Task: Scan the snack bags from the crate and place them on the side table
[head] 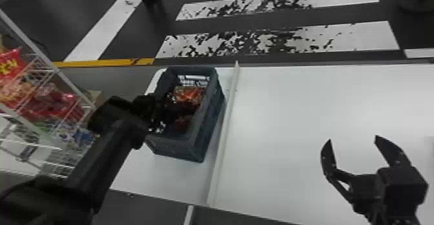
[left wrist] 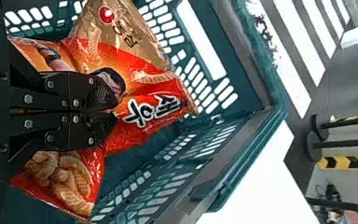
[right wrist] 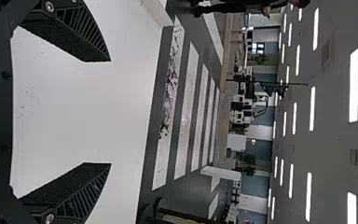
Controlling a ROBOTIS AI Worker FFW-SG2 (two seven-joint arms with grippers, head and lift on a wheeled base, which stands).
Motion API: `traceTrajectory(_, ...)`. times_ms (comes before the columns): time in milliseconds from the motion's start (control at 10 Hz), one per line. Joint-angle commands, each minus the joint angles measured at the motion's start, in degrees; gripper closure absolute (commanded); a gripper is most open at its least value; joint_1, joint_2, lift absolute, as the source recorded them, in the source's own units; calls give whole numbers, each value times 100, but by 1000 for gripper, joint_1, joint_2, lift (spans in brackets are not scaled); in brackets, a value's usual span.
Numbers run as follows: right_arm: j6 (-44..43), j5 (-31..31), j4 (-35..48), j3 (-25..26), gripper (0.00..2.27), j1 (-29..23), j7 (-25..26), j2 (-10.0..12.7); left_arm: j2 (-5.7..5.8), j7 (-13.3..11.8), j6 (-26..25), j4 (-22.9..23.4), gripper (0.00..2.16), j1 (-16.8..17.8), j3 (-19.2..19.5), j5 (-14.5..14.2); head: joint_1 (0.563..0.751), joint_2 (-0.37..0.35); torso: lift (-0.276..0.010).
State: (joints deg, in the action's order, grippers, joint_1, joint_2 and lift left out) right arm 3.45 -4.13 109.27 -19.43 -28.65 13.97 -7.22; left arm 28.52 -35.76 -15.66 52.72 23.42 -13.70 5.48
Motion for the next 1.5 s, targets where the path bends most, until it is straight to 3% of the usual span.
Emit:
traceTrajectory(0,73,0,-20,-8,83,52,0,10,128,-80,-13,98,2132,-22,139,-452,695,302,-50)
traceTrajectory(300,197,0,-55,-44,83,175,0,18,145,-405,5,124,2132,-22,517,-856,695,308,-50)
traceTrajectory(600,267,0,-90,-61,83,255,0,27,172,-801,5,133,2132,-31,710,-1463,695,305,-50)
traceTrajectory(900,337,9,-108,-61,83,290,0,27,216,-994,-30,274,2132,-154,886,-1981,695,292,-50)
traceTrajectory(1200,337,26,-116,-52,83,307,0,27,304,-1267,-645,696,2132,-365,1282,-2429,695,292,-50)
traceTrajectory(1400,337,35,-108,-52,83,307,0,27,304,-1293,-821,722,2132,-382,1317,-2561,695,295,-50)
